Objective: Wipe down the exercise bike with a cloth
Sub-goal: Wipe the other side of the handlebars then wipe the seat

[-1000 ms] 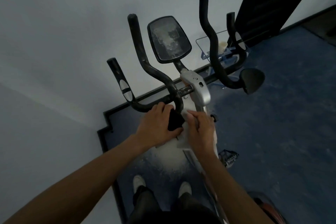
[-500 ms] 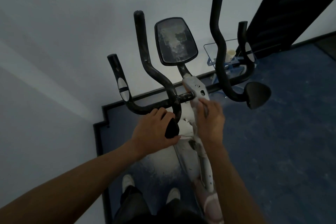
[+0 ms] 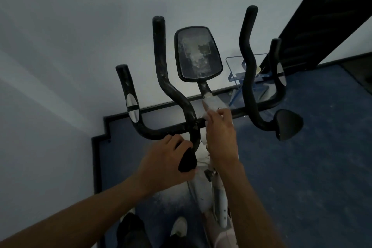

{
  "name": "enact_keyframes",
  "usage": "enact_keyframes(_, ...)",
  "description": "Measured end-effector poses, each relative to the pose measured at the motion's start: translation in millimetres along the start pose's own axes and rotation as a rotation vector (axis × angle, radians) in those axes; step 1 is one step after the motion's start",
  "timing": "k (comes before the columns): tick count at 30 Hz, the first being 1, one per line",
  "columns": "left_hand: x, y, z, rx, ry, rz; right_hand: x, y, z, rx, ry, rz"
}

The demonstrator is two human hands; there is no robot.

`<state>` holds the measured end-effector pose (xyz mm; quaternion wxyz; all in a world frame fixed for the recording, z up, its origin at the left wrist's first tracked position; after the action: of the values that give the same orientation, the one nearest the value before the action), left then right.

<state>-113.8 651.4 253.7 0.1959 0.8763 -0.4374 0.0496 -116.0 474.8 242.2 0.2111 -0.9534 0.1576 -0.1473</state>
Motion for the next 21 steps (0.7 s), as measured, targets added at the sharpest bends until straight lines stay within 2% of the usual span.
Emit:
enact_keyframes(4,-0.7,-0.7,0.6,-0.027,0.015,0.010,3.8,-19.8,7.3,-0.150,-0.029,-0.097)
enact_keyframes(6,-0.9,-1.3,0.6,-0.044,0.015,0.013,-6.3,-25.4,3.1,-0.127,-0.012,-0.182)
enact_keyframes(8,-0.9,-2.1,0.4,-0.059,0.013,0.011,-8.5,-17.1,-6.0,-0.023,0.021,-0.088)
enact_keyframes(10,-0.9,-2.6,0.4,-0.068,0.010,0.008,-1.7,-13.6,-7.9,-0.027,0.056,-0.003)
enact_keyframes(17,0.1,-2.4,0.3,-0.068,0.006,0.017,-20.8,-18.6,-6.1,0.162,0.106,-0.067)
enact_keyframes(21,-0.5,-2.3,-0.8,-0.077,0.002,0.011,-26.9,-1.8,-8.8,0.189,0.164,0.067)
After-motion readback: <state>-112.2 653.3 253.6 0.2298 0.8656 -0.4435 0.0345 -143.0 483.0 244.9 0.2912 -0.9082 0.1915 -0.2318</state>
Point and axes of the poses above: each hand's wrist, its own x-axis towards the middle knuckle, its own z-axis out of the palm, y = z × x, the point moved 5 cm from there along x, towards the middle knuckle
